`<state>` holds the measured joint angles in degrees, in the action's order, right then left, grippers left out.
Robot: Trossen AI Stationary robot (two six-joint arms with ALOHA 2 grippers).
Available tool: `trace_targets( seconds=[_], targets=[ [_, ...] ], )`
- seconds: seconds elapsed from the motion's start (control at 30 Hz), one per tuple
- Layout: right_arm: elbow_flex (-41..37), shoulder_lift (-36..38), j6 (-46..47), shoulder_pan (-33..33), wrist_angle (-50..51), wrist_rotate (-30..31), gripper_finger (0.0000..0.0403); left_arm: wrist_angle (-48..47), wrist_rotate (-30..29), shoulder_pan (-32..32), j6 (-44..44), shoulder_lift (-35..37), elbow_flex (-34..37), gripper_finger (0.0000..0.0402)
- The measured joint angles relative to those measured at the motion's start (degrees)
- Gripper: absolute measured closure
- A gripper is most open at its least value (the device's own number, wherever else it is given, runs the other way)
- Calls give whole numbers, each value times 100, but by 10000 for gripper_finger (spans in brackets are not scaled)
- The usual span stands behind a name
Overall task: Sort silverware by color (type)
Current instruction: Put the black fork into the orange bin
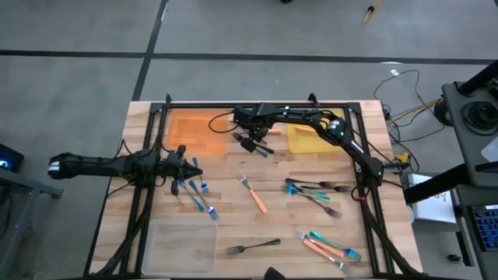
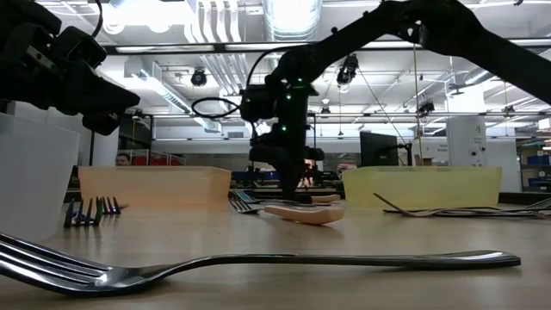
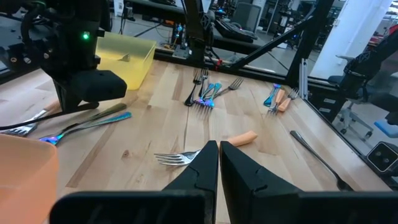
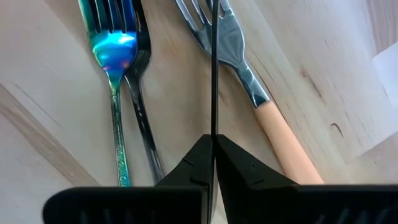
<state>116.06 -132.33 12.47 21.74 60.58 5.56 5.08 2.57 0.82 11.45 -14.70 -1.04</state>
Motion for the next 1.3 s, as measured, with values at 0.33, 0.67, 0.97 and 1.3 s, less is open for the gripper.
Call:
trace_targets(
  seconds=[0.33, 0.67, 0.97, 1.3],
  targets=[
    [-101, 0, -1, 4, -11, 20, 393, 0, 0, 0, 1, 0, 0, 402],
    [-119, -26, -73, 5, -90, 0, 362, 1, 0, 0, -1, 0, 0, 402],
    [-119, -26, -99, 4, -107, -4, 372, 1, -2, 0, -1, 0, 0, 402],
    [76, 60, -39, -11, -30, 21, 393, 0, -1, 0, -1, 0, 0, 402]
  ],
)
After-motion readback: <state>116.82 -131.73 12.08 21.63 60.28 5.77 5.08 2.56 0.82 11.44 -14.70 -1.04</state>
